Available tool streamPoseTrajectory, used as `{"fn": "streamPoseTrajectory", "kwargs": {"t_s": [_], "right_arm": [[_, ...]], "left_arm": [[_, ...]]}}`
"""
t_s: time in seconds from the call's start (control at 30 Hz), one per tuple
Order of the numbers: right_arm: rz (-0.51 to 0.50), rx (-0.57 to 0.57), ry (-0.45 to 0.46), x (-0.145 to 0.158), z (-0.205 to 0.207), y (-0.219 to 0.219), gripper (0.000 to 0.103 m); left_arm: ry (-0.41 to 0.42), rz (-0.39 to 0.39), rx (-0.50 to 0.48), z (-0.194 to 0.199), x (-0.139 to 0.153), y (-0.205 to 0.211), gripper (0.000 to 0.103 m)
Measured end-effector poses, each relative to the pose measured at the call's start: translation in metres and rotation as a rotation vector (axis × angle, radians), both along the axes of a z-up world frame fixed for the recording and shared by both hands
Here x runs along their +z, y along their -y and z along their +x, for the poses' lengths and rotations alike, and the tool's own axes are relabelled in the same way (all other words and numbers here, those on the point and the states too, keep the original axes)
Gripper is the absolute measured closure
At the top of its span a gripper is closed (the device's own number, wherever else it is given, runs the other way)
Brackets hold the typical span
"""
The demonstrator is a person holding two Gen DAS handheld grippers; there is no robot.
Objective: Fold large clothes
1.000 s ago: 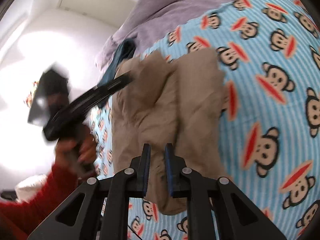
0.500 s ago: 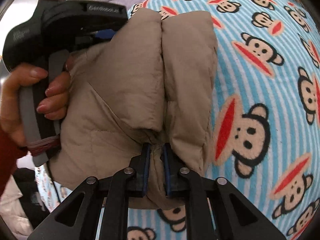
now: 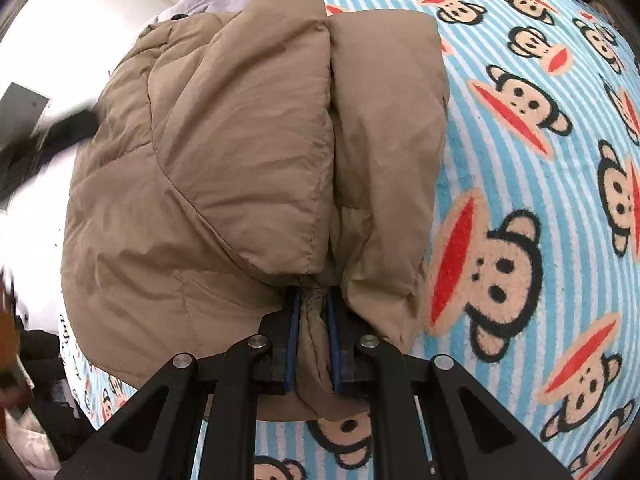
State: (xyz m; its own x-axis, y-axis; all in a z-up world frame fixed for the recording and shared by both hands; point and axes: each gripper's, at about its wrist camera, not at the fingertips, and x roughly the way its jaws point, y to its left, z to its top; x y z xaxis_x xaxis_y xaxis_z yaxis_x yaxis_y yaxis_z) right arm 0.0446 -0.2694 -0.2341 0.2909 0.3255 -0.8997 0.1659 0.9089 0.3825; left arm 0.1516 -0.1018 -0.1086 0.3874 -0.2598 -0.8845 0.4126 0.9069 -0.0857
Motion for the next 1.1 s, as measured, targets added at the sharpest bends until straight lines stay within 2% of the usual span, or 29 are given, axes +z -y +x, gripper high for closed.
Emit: {"fn": "streamPoseTrajectory", "kwargs": {"t_s": [0.17, 0.33, 0.43, 0.5, 0.53, 0.6, 0.77, 0.93, 0.97, 1.0, 1.1], "right_arm": [[-0.028, -0.033, -0.037, 0.022, -0.001, -0.01, 0.085], [-0.077, -0.036, -0.07, 0.05, -0.013, -0.021, 0.076], [-0.092, -0.029, -0.072, 0.067, -0.024, -0.026, 0.066], [-0.092, -0.032, -0.069, 0.08, -0.033, -0.028, 0.06], [-0.091, -0.034, -0.064, 0.089, -0.039, -0.028, 0.055], [-0.085, -0.038, -0.059, 0.098, -0.048, -0.027, 0.049], [-0.06, -0.07, -0.07, 0.116, -0.079, -0.022, 0.041], [-0.073, -0.078, -0.073, 0.127, -0.095, -0.022, 0.034], [-0.075, -0.08, -0.066, 0.127, -0.095, -0.019, 0.032], [-0.079, -0.082, -0.058, 0.131, -0.095, -0.02, 0.03], [-0.092, -0.088, -0.032, 0.143, -0.096, -0.022, 0.025]], "left_arm": [[-0.077, 0.033, 0.074, -0.045, -0.01, -0.044, 0.07], [-0.128, 0.007, 0.105, -0.073, -0.01, -0.058, 0.07], [-0.135, -0.001, 0.111, -0.088, -0.004, -0.06, 0.069], [-0.13, -0.002, 0.118, -0.097, 0.004, -0.06, 0.045], [-0.115, -0.005, 0.126, -0.1, 0.008, -0.062, 0.022], [-0.075, -0.016, 0.135, -0.11, 0.02, -0.065, 0.02], [-0.103, -0.018, 0.141, -0.124, 0.027, -0.07, 0.019], [-0.082, -0.015, 0.169, -0.132, 0.038, -0.075, 0.018], [-0.083, -0.019, 0.179, -0.133, 0.04, -0.077, 0.003], [-0.083, -0.023, 0.187, -0.133, 0.042, -0.078, 0.0], [-0.063, -0.035, 0.204, -0.135, 0.051, -0.083, 0.0]]}}
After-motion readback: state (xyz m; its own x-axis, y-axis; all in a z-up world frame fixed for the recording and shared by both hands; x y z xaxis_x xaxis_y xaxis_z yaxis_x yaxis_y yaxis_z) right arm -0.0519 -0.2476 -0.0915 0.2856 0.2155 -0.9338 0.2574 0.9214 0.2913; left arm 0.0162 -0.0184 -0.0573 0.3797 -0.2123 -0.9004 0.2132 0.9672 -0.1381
